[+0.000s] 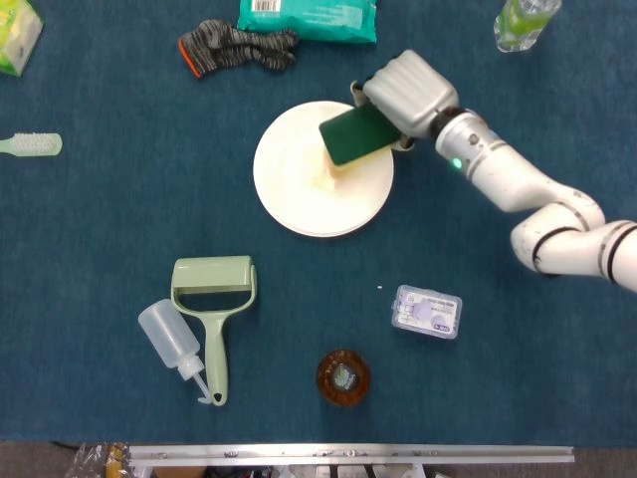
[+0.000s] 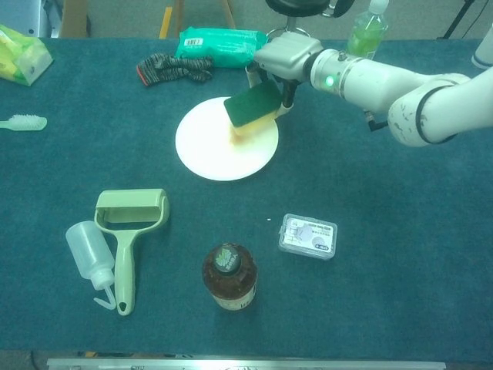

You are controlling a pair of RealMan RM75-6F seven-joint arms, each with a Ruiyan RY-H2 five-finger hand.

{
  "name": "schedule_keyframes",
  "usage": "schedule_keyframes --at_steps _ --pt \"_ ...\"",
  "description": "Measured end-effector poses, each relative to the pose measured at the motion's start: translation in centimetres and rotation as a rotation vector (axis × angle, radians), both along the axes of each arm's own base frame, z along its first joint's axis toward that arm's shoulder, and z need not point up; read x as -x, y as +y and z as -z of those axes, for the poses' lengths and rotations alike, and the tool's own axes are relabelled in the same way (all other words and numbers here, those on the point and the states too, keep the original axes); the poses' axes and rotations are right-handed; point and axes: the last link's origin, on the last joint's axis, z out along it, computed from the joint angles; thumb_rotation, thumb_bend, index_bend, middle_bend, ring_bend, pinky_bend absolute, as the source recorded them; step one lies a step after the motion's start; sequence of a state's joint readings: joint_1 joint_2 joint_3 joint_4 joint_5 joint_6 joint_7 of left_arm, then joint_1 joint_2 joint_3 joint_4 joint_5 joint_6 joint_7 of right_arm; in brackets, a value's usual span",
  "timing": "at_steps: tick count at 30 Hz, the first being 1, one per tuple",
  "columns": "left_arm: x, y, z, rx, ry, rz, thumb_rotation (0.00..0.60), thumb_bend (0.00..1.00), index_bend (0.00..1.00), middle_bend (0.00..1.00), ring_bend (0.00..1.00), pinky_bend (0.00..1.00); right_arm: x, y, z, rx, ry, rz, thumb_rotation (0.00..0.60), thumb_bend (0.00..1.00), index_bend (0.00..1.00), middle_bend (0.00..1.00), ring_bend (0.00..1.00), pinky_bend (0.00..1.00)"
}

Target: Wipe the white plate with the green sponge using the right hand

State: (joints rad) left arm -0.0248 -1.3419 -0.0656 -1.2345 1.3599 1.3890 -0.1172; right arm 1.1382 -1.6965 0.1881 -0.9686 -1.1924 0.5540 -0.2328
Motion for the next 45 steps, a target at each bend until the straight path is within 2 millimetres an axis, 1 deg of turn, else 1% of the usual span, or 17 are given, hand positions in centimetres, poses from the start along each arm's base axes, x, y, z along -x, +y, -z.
schedule_keyframes --at_steps 3,7,11,16,22,29,35,40,45 --pt "0.0 0.0 0.0 0.001 0.0 -0.002 0.6 0.36 0.42 0.34 0.3 0.46 -0.8 0.1 0.5 -0.012 -0.004 -0.007 0.6 0.11 0.39 0.52 0.47 0.38" --pt "0.1 -0.1 -0.1 -0.003 -0.001 -0.004 0.6 0.36 0.42 0.34 0.3 0.46 -1.1 0.4 1.4 -0.035 0.006 -0.013 0.6 0.11 0.39 0.52 0.47 0.38" --pt "0.0 -0.1 -0.4 -0.012 -0.001 -0.002 0.6 0.36 0.42 0.34 0.3 0.46 -1.1 0.6 2.2 -0.055 0.016 -0.008 0.6 0.11 0.39 0.52 0.47 0.38" --pt "0.0 -0.2 -0.4 -0.012 -0.003 -0.003 0.6 0.36 0.42 0.34 0.3 0.46 -0.7 0.7 2.7 -0.067 0.027 -0.002 0.6 0.11 0.39 0.52 0.47 0.38" --pt "0.1 -0.1 -0.3 -0.012 -0.003 -0.006 0.6 0.36 0.42 0.34 0.3 0.46 0.2 0.3 2.1 -0.053 0.034 0.007 0.6 0.11 0.39 0.52 0.47 0.38" --pt "-0.1 0.0 -0.1 -0.007 -0.003 0.0 0.6 0.36 0.42 0.34 0.3 0.46 1.6 -0.2 1.0 -0.023 0.06 0.028 0.6 0.11 0.39 0.52 0.47 0.38" --pt "-0.1 0.1 0.2 -0.002 -0.006 -0.002 0.6 0.36 0.42 0.34 0.3 0.46 2.5 -0.7 -0.2 0.01 0.075 0.047 0.6 0.11 0.39 0.52 0.47 0.39" --pt "-0.2 0.2 0.2 0.001 -0.006 0.001 0.6 0.36 0.42 0.34 0.3 0.46 2.1 -0.5 -0.8 0.024 0.052 0.045 0.6 0.11 0.39 0.52 0.47 0.39" --pt "-0.2 0.1 0.2 0.0 -0.007 0.001 0.6 0.36 0.42 0.34 0.3 0.46 0.7 -0.4 -0.8 0.024 0.018 0.03 0.6 0.11 0.39 0.52 0.47 0.39"
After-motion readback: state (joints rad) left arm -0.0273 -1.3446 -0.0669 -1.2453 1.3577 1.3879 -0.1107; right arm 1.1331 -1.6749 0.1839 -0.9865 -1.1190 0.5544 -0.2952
